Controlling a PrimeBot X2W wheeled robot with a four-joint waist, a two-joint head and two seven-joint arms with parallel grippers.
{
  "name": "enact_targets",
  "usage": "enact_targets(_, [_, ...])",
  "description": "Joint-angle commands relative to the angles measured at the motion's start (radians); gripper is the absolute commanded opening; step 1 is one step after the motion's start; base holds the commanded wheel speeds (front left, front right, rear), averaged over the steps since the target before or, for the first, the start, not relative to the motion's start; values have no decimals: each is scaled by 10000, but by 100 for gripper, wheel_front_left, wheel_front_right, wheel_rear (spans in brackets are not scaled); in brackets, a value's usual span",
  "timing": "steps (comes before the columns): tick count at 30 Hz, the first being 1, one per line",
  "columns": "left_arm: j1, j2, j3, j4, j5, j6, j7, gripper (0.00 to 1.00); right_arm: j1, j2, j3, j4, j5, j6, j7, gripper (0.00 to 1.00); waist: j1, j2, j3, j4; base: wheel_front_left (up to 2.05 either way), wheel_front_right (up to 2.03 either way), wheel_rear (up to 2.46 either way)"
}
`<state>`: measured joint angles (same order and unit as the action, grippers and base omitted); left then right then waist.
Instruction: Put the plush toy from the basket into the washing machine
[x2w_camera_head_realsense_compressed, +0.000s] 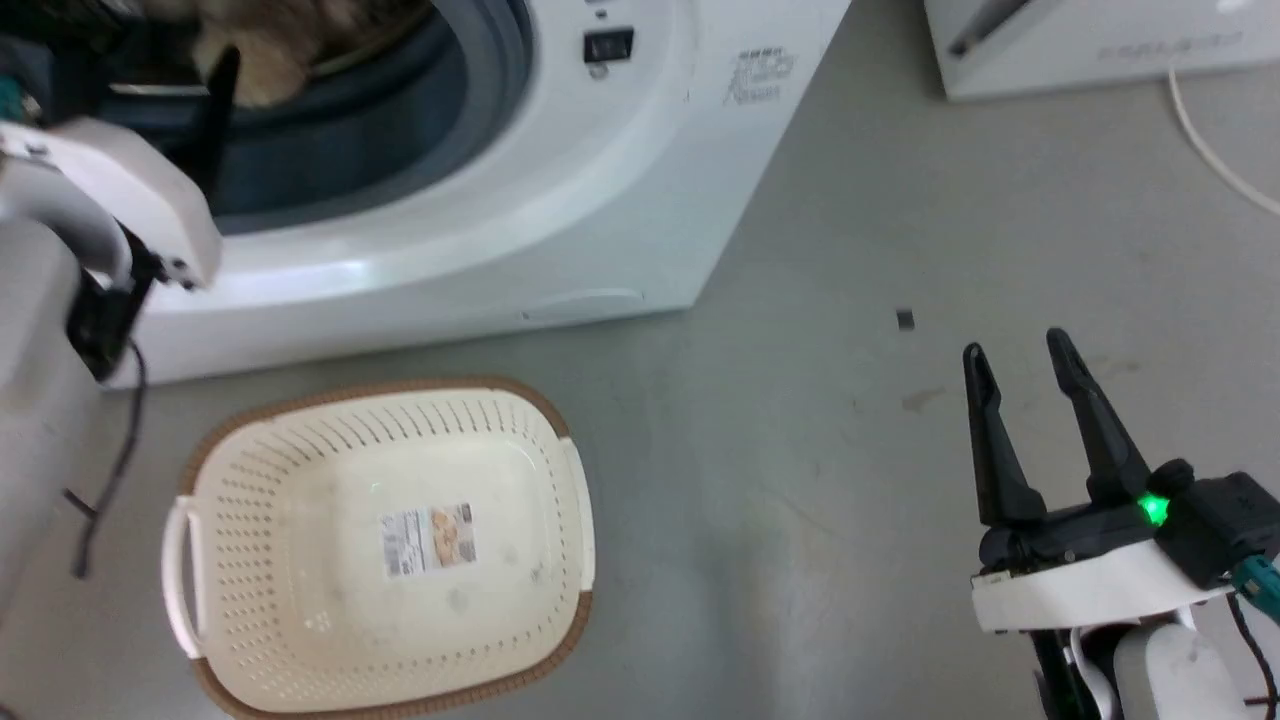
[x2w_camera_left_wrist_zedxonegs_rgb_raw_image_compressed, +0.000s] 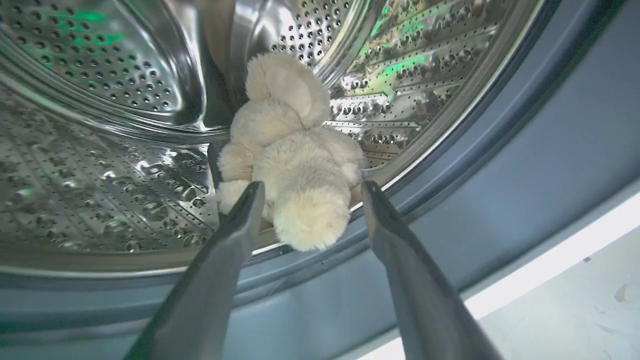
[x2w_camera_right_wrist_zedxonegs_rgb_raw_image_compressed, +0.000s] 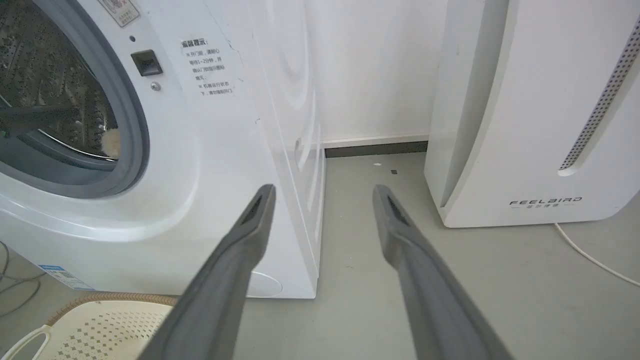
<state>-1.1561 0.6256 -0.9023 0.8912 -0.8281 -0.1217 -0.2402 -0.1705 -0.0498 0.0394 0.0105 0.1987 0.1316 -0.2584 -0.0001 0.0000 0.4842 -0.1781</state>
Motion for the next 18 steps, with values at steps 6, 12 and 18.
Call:
enact_targets(6, [1823,-259,1423,-1962,496,997,-210,100,564,-4,-202,4,-198,-9,-34,100,1,0,-1986,751,0,0,0])
enact_targets(12, [4975,-641,3905,-5264,1586,2114,-213,100,1045,-4,-335,-79,-241,-9,-34,100,1,0,-2867,1147,0,0,0])
enact_targets(18, [7937,-1456,5683,-7475,2682,2762,-214,100,1454,-4,-257,-91,-243,-9,-34,100,1,0,-3533,1322,0,0,0])
